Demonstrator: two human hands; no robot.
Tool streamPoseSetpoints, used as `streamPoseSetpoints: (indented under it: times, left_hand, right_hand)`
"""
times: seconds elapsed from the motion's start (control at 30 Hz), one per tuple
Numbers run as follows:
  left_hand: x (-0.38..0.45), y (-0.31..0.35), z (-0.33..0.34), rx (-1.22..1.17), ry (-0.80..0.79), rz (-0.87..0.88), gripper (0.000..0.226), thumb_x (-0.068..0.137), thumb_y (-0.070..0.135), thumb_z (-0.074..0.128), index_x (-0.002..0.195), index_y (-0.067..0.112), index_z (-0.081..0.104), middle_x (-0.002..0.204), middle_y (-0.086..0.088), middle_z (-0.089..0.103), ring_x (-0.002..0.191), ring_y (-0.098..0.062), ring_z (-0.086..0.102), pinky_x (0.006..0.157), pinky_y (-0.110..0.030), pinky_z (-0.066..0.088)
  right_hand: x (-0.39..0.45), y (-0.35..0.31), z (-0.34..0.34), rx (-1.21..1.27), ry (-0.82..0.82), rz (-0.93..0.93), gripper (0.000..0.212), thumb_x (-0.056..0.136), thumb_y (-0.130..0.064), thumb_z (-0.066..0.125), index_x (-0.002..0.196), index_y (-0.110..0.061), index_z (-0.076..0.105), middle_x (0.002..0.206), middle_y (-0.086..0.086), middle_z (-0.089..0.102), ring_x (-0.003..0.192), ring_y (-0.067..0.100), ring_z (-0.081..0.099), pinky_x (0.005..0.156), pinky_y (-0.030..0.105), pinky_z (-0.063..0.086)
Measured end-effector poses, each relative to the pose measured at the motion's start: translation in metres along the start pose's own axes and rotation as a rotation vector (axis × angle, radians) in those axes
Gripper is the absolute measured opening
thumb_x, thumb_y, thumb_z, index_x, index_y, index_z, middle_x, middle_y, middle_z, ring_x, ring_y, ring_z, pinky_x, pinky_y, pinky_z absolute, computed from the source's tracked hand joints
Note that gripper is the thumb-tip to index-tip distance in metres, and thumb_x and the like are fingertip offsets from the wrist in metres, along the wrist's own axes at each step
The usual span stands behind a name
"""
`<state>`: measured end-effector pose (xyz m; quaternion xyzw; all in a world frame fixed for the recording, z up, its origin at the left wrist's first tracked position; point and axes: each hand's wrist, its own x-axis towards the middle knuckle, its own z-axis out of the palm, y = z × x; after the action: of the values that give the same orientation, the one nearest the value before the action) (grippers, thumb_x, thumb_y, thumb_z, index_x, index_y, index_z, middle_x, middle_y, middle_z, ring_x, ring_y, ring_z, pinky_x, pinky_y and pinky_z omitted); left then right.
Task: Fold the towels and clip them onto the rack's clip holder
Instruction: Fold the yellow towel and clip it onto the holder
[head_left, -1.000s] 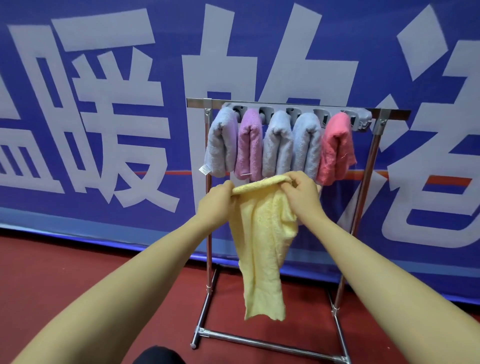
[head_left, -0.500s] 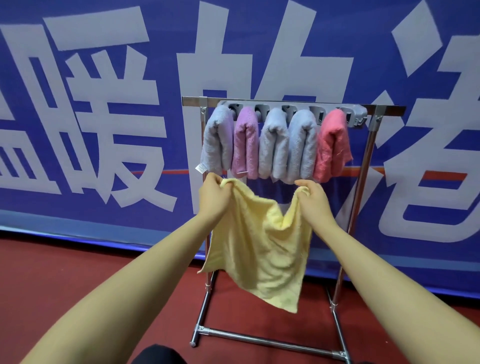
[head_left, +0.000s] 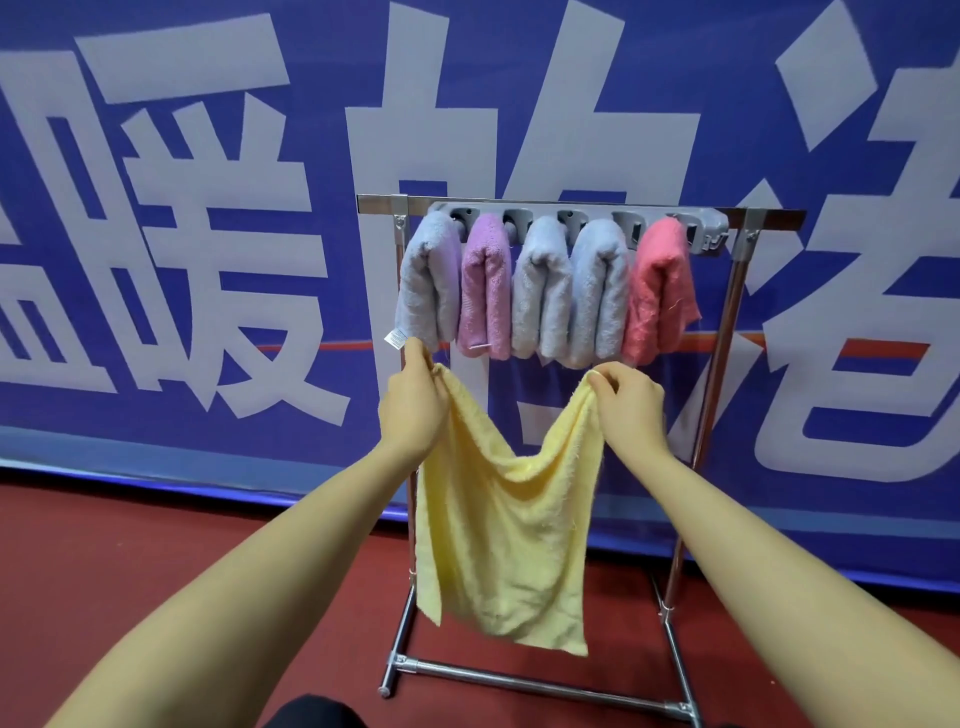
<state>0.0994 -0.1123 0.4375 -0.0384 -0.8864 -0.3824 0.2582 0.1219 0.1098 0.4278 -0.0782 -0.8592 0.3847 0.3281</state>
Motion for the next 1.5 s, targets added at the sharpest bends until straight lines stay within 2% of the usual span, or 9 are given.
streamPoseSetpoints:
  times: [0.17,0.33,0.5,0.63,0.73,0.93,1.1,1.27,1.5]
  left_hand:
    - [0.000,-0.002,-0.001,0.308,0.005,0.122,0.021,0.090,0.001,0.034,0.108,0.011,0.038,0.064,-0.008,0.049,0.058,-0.029,0.045,0.046,-0.030,0.025]
    - [0.009,-0.010,0.002,-0.159,0.021,-0.100,0.035,0.092,0.002,0.033,0.101,0.015,0.064,0.091,-0.007,0.066,0.070,-0.019,0.056,0.055,-0.025,0.043]
    - [0.019,-0.012,-0.006,-0.267,0.073,-0.272,0.050,0.084,-0.011,0.030,0.104,0.010,0.071,0.105,-0.010,0.068,0.079,-0.013,0.054,0.063,-0.021,0.042]
    - [0.023,-0.014,-0.007,-0.289,0.136,-0.306,0.054,0.083,-0.010,0.032,0.118,0.013,0.066,0.124,-0.007,0.062,0.109,-0.020,0.055,0.085,-0.023,0.041]
    - [0.024,-0.015,-0.008,-0.210,0.198,-0.287,0.037,0.093,0.009,0.041,0.115,0.020,0.067,0.115,-0.003,0.067,0.114,-0.023,0.051,0.106,-0.035,0.028]
    - [0.022,-0.017,-0.008,-0.387,0.220,-0.336,0.032,0.095,0.008,0.043,0.116,0.015,0.067,0.110,-0.003,0.068,0.090,-0.013,0.056,0.078,-0.024,0.043]
    - [0.028,-0.022,-0.005,-0.339,0.209,-0.375,0.057,0.085,-0.010,0.032,0.123,0.019,0.062,0.126,-0.001,0.061,0.110,-0.023,0.057,0.077,-0.028,0.048]
    - [0.030,-0.014,-0.012,-0.178,0.228,-0.397,0.043,0.085,-0.003,0.037,0.108,0.014,0.069,0.113,-0.006,0.065,0.109,-0.030,0.053,0.103,-0.041,0.038]
    - [0.028,-0.010,-0.013,0.170,-0.046,-0.369,0.003,0.082,0.002,0.047,0.084,0.004,0.048,0.119,-0.021,0.043,0.109,-0.037,0.042,0.101,-0.041,0.032]
  right_hand:
    - [0.002,-0.004,0.001,0.044,0.044,0.046,0.020,0.096,-0.021,0.043,0.099,-0.015,0.061,0.092,0.004,0.064,0.086,0.022,0.057,0.069,0.030,0.038]
    - [0.007,-0.002,-0.004,0.371,0.183,0.186,0.012,0.093,-0.009,0.043,0.091,-0.017,0.053,0.079,-0.002,0.056,0.080,0.016,0.053,0.073,0.031,0.043]
    - [0.020,0.000,-0.010,0.511,0.212,0.310,0.037,0.085,0.001,0.040,0.090,-0.029,0.063,0.105,0.003,0.063,0.097,0.019,0.060,0.091,0.036,0.051]
    - [0.023,-0.001,-0.013,0.223,0.172,0.223,0.048,0.081,0.011,0.037,0.119,-0.008,0.058,0.125,0.010,0.038,0.105,0.018,0.047,0.099,0.016,0.030]
    - [0.022,0.003,-0.017,0.011,0.164,0.093,0.037,0.084,0.011,0.039,0.113,0.001,0.059,0.122,0.019,0.038,0.108,0.030,0.046,0.091,0.013,0.026]
    - [0.027,0.003,-0.021,-0.032,0.210,0.172,0.034,0.093,-0.005,0.034,0.104,-0.015,0.064,0.110,0.014,0.055,0.094,0.029,0.051,0.076,0.031,0.038]
    - [0.033,0.003,-0.023,0.242,0.286,0.274,0.028,0.094,-0.005,0.040,0.108,-0.017,0.061,0.108,0.005,0.059,0.095,0.018,0.052,0.077,0.028,0.039]
    - [0.043,0.001,-0.021,0.337,0.247,0.378,0.032,0.087,-0.003,0.036,0.095,-0.015,0.064,0.108,0.008,0.065,0.089,0.022,0.055,0.075,0.032,0.044]
    - [0.042,0.000,-0.024,0.015,-0.054,0.244,0.043,0.079,-0.001,0.050,0.121,-0.009,0.054,0.129,0.014,0.035,0.108,0.026,0.046,0.094,0.027,0.040]
